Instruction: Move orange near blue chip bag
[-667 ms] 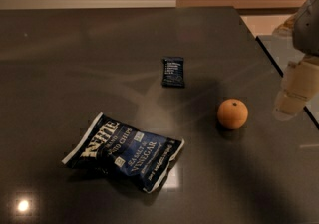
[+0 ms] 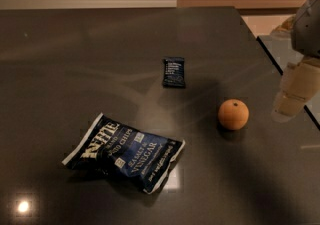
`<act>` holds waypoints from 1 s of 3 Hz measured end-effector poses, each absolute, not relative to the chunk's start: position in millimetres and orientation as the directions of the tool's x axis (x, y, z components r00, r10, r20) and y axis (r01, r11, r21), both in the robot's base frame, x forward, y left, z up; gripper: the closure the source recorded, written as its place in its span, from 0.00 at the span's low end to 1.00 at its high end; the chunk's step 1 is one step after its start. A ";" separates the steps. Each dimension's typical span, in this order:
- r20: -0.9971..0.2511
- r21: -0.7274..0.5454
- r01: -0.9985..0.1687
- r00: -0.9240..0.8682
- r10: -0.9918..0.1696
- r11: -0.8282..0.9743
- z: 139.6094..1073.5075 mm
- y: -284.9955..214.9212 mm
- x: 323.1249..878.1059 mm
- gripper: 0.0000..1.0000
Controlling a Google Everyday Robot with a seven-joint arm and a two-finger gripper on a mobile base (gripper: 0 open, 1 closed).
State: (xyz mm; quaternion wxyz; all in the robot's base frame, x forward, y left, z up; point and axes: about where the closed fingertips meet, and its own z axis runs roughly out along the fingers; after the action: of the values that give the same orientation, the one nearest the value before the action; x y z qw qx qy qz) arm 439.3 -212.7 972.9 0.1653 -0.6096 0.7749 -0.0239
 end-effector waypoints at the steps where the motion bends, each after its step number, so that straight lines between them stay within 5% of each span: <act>1: -0.274 -0.220 -0.946 -0.176 -0.946 0.239 958.2 -208.6 438.2 0.00; 3: -0.367 -0.150 -0.965 -0.147 -0.919 0.214 915.7 -200.1 436.5 0.00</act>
Offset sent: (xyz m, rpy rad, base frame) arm -0.0032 0.0147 -0.0676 0.1957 0.0718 0.1079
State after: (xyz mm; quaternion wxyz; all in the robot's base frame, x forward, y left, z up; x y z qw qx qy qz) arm 436.5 -200.1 915.7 0.1933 -0.6239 0.7548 0.0604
